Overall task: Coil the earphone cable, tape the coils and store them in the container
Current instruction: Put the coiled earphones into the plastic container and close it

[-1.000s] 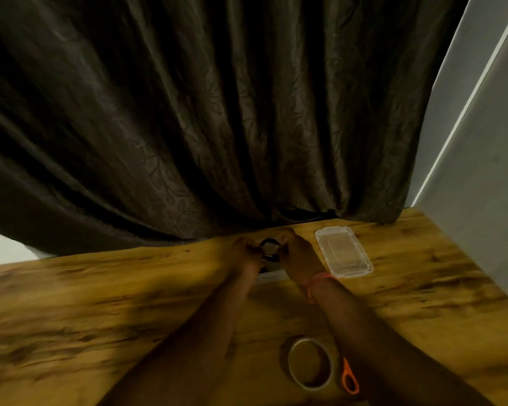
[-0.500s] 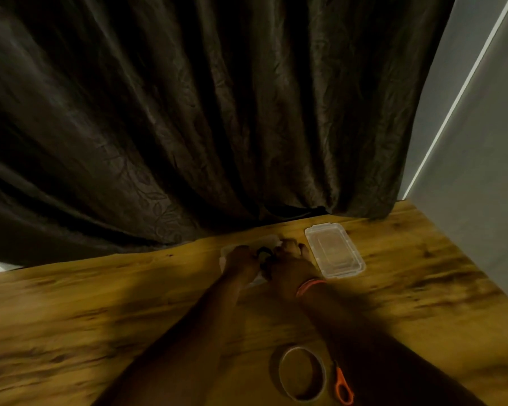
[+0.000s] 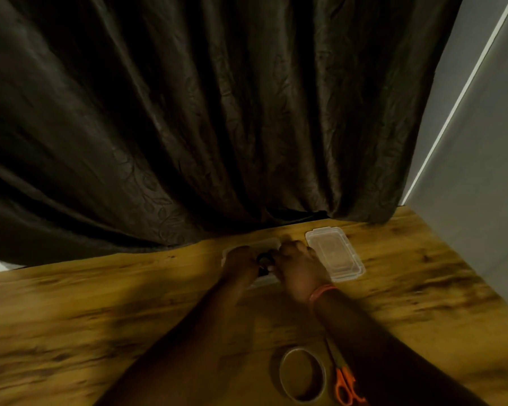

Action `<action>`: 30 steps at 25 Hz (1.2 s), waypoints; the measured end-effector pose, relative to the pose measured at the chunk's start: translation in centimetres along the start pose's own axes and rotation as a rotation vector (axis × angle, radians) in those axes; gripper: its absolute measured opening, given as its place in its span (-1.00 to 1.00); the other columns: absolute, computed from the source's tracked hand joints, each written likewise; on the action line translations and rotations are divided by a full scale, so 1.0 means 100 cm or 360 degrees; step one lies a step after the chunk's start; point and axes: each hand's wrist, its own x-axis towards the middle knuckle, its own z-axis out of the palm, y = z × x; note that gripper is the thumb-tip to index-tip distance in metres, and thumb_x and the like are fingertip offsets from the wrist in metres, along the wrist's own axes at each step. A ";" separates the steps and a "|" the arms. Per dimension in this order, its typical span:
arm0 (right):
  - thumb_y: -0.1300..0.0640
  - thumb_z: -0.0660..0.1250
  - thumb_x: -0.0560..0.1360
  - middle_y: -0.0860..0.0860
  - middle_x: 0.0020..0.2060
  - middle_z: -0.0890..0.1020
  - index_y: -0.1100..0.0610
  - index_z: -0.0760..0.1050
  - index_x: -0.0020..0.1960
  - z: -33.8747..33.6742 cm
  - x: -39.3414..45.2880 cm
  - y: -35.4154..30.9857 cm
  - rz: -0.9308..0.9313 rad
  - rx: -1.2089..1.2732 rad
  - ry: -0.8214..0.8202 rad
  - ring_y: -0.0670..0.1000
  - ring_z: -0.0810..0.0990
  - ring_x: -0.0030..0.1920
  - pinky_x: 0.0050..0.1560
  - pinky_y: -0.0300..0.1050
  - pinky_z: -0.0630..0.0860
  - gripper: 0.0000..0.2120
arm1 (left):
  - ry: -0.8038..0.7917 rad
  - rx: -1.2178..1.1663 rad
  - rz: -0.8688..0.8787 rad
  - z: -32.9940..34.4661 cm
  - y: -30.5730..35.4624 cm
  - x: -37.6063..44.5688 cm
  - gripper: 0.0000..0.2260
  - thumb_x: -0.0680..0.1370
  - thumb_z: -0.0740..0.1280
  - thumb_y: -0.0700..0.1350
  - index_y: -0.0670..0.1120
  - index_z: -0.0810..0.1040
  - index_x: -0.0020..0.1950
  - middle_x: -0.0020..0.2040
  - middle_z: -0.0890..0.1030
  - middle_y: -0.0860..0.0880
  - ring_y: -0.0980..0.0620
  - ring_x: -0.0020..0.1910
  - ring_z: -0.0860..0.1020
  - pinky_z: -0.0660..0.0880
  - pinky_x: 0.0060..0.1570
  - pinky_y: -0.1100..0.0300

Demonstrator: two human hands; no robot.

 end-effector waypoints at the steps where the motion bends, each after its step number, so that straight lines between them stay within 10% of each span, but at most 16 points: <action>1: -0.02 0.16 0.59 0.02 0.40 0.40 -0.09 0.34 0.43 -0.002 -0.002 0.010 0.0101 0.0111 0.0151 0.12 0.34 0.35 0.34 0.03 0.32 -0.60 | 0.0100 -0.0021 0.0011 -0.004 -0.001 -0.003 -0.76 0.64 0.18 -0.21 -0.18 0.58 0.21 0.20 0.62 -0.17 -0.12 0.13 0.59 0.47 0.03 0.13; 7: -0.20 0.19 0.54 0.06 0.40 0.36 0.04 0.19 0.53 0.014 -0.047 0.084 0.0727 -0.0048 -0.0150 0.14 0.35 0.33 0.30 0.09 0.38 -0.36 | 0.0895 -0.0700 -0.0002 -0.010 -0.055 -0.044 -0.85 0.60 0.24 -0.24 -0.02 0.55 -0.01 0.10 0.59 -0.05 0.05 -0.03 0.53 0.46 -0.10 0.18; 18: -0.04 0.08 0.63 0.07 0.47 0.31 0.04 0.15 0.54 0.022 -0.089 0.075 0.0507 -0.0353 -0.0229 0.13 0.32 0.40 0.34 0.10 0.30 -0.50 | 0.0812 -0.0945 -0.0241 0.005 -0.134 -0.096 -0.71 0.56 0.27 -0.29 0.14 0.50 0.05 0.06 0.58 0.06 0.01 0.03 0.54 0.47 -0.03 0.09; 26: 0.21 0.27 0.56 -0.04 -0.08 0.47 0.10 0.44 0.04 -0.035 -0.098 0.013 0.0344 0.0614 0.1092 -0.05 0.47 -0.09 -0.10 -0.22 0.39 -0.93 | 0.0534 -0.1096 0.0018 -0.006 -0.093 -0.104 -0.83 0.61 0.31 -0.16 0.04 0.50 0.18 0.10 0.58 0.10 0.08 0.11 0.57 0.46 -0.04 0.23; 30: 0.21 0.21 0.62 -0.11 -0.14 0.51 0.05 0.43 0.01 -0.045 -0.071 -0.021 0.0306 0.1395 0.1178 -0.21 0.49 -0.13 -0.11 -0.41 0.39 -0.92 | 0.0331 -0.1161 0.0200 -0.012 -0.047 -0.104 -0.69 0.63 0.28 0.02 0.12 0.41 0.38 0.19 0.52 0.22 0.24 0.15 0.50 0.51 0.07 0.18</action>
